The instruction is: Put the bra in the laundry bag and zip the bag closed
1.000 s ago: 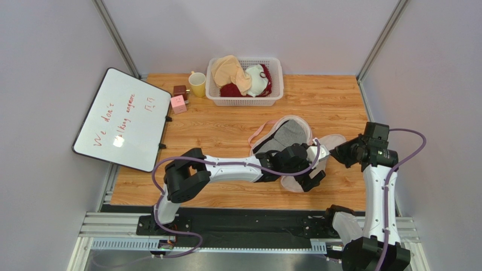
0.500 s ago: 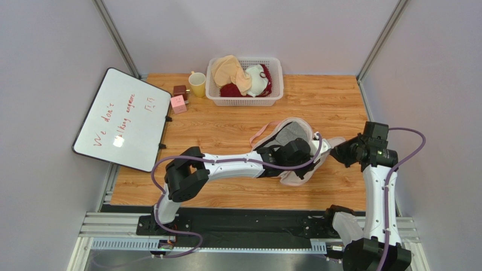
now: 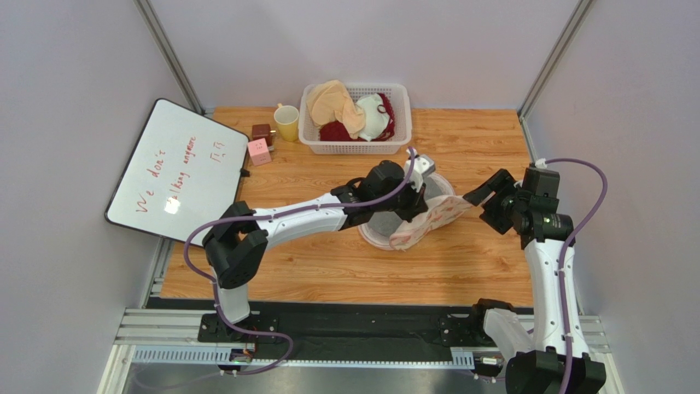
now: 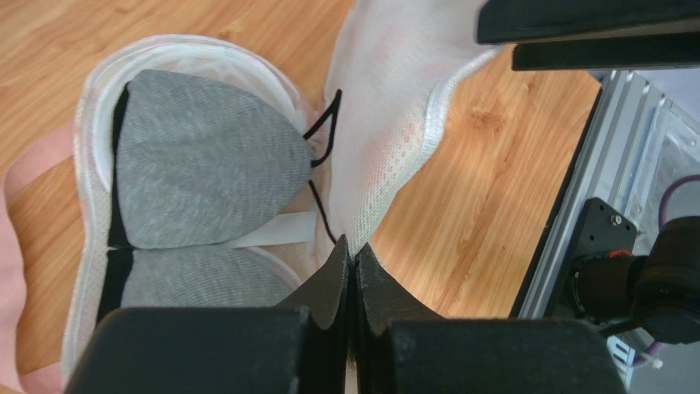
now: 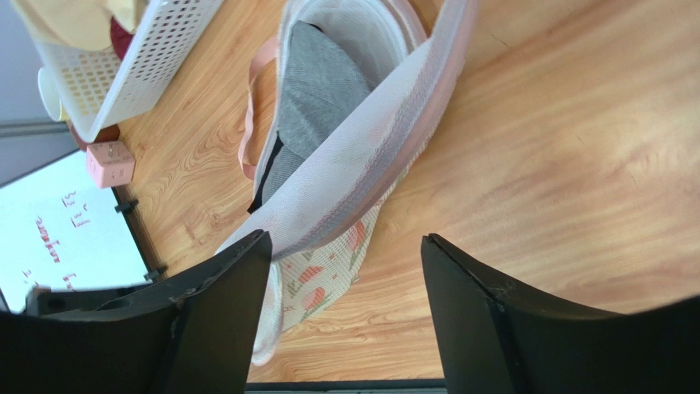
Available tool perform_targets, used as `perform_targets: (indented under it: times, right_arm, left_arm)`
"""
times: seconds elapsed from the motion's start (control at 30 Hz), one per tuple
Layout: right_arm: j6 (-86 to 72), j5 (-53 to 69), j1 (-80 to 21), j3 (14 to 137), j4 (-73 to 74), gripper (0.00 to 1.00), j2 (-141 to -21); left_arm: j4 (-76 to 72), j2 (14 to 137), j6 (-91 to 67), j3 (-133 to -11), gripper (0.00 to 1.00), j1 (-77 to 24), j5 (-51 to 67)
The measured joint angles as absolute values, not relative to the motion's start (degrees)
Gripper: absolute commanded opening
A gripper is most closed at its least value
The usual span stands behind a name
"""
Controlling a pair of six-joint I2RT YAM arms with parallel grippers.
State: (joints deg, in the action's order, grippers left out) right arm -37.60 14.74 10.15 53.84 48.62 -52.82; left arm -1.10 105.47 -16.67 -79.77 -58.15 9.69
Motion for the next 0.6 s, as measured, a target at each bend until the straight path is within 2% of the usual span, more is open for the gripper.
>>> perform_targets:
  times: [0.3,0.6]
  right_arm:
    - [-32.6,18.1,7.3,51.6,39.0,0.72,-53.2]
    - [-31.9,20.7,4.7,46.8,32.6,0.71,-60.8]
  left_arm:
    - [-6.5,104.2,-20.4,-72.8,0.0,-51.1,13.6]
    - [-11.5,104.0,-23.6,-66.3,0.0,-44.9,16.5]
